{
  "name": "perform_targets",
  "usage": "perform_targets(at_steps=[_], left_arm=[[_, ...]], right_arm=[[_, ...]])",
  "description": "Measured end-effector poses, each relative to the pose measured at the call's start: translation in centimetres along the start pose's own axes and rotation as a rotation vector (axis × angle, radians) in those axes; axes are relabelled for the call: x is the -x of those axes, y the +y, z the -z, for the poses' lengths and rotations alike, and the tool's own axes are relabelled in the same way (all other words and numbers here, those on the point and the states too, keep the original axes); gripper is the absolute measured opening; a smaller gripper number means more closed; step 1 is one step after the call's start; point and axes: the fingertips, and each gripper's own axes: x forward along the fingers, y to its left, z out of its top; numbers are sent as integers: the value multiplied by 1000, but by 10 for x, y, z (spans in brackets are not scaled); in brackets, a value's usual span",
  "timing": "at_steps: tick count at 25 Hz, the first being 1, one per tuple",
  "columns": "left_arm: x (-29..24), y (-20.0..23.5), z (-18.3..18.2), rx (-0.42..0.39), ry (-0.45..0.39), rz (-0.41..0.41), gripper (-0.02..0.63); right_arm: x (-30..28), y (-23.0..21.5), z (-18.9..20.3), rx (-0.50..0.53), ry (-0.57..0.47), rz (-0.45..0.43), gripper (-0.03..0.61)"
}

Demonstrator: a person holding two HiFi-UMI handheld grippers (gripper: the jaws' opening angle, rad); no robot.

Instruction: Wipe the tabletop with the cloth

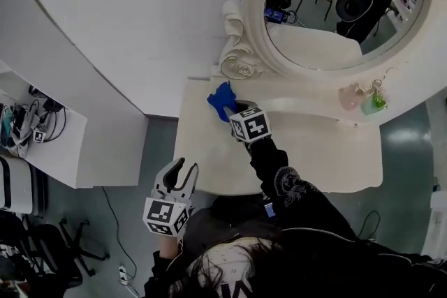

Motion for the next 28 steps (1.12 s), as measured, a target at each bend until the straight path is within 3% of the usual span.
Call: perform_targets(at_steps=[5,10,19,28], left_arm=[[-5,-7,-1,-16,31,-14,143],[-27,-31,-2,-32,52,31,143],[-79,-105,-8,-73,69,151,143],[-110,-168,-11,-92,76,190,143]], right_arm=[[10,-45,18,-3,9,78,87],[51,-103,35,-33,-8,171,87],[142,-207,78,-102,5,318,87],[221,-295,114,-173,-8,421,87]])
